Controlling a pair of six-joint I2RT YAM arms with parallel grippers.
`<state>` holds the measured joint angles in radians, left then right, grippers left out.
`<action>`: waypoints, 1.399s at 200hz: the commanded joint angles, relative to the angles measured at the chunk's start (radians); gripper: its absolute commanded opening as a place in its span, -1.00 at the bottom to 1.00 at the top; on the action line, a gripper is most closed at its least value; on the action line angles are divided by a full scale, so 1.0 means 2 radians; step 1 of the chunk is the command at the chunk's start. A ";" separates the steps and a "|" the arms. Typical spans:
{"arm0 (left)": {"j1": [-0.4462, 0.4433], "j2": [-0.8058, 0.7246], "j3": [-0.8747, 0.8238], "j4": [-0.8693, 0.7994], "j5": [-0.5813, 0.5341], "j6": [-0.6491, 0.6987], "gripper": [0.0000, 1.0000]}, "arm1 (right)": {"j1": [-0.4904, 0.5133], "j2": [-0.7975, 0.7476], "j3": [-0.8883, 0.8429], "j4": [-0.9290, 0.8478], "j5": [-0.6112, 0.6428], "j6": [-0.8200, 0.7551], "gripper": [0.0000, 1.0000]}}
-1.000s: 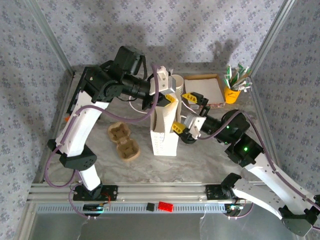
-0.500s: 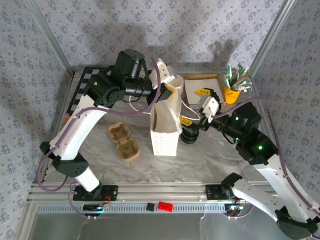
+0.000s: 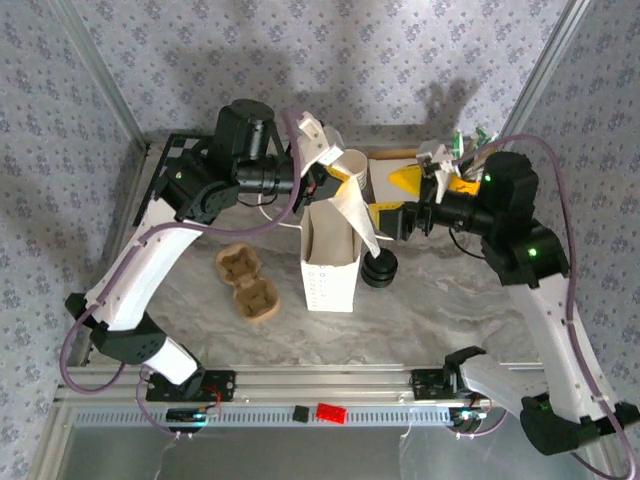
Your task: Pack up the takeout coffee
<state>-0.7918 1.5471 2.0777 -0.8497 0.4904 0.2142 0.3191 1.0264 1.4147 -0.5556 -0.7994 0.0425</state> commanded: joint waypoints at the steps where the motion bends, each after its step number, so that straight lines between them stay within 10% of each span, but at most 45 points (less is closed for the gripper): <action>1: 0.001 -0.018 -0.001 0.024 0.043 -0.009 -1.00 | -0.011 0.011 0.011 0.001 -0.084 0.031 0.84; 75: 0.001 -0.007 0.006 0.021 0.042 -0.003 -1.00 | 0.030 0.032 0.013 0.023 -0.088 0.038 0.76; 140: -0.001 0.001 0.014 0.027 0.054 -0.004 -1.00 | 0.044 0.075 0.032 0.018 -0.061 0.031 0.24; 210: -0.001 -0.007 -0.003 0.032 0.022 -0.005 -1.00 | 0.083 0.054 0.022 0.029 0.021 0.067 -0.88; 249: 0.000 -0.037 -0.019 0.043 -0.033 -0.023 -0.13 | 0.104 0.039 0.036 -0.012 0.151 0.164 -1.00; 280: 0.001 -0.084 -0.059 0.035 -0.156 -0.085 0.18 | 0.158 0.047 0.078 -0.091 0.300 0.248 -1.00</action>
<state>-0.7921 1.4864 2.0029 -0.7963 0.3874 0.1493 0.5594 1.1152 1.4868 -0.5987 -0.4900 0.3595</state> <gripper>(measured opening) 0.555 0.056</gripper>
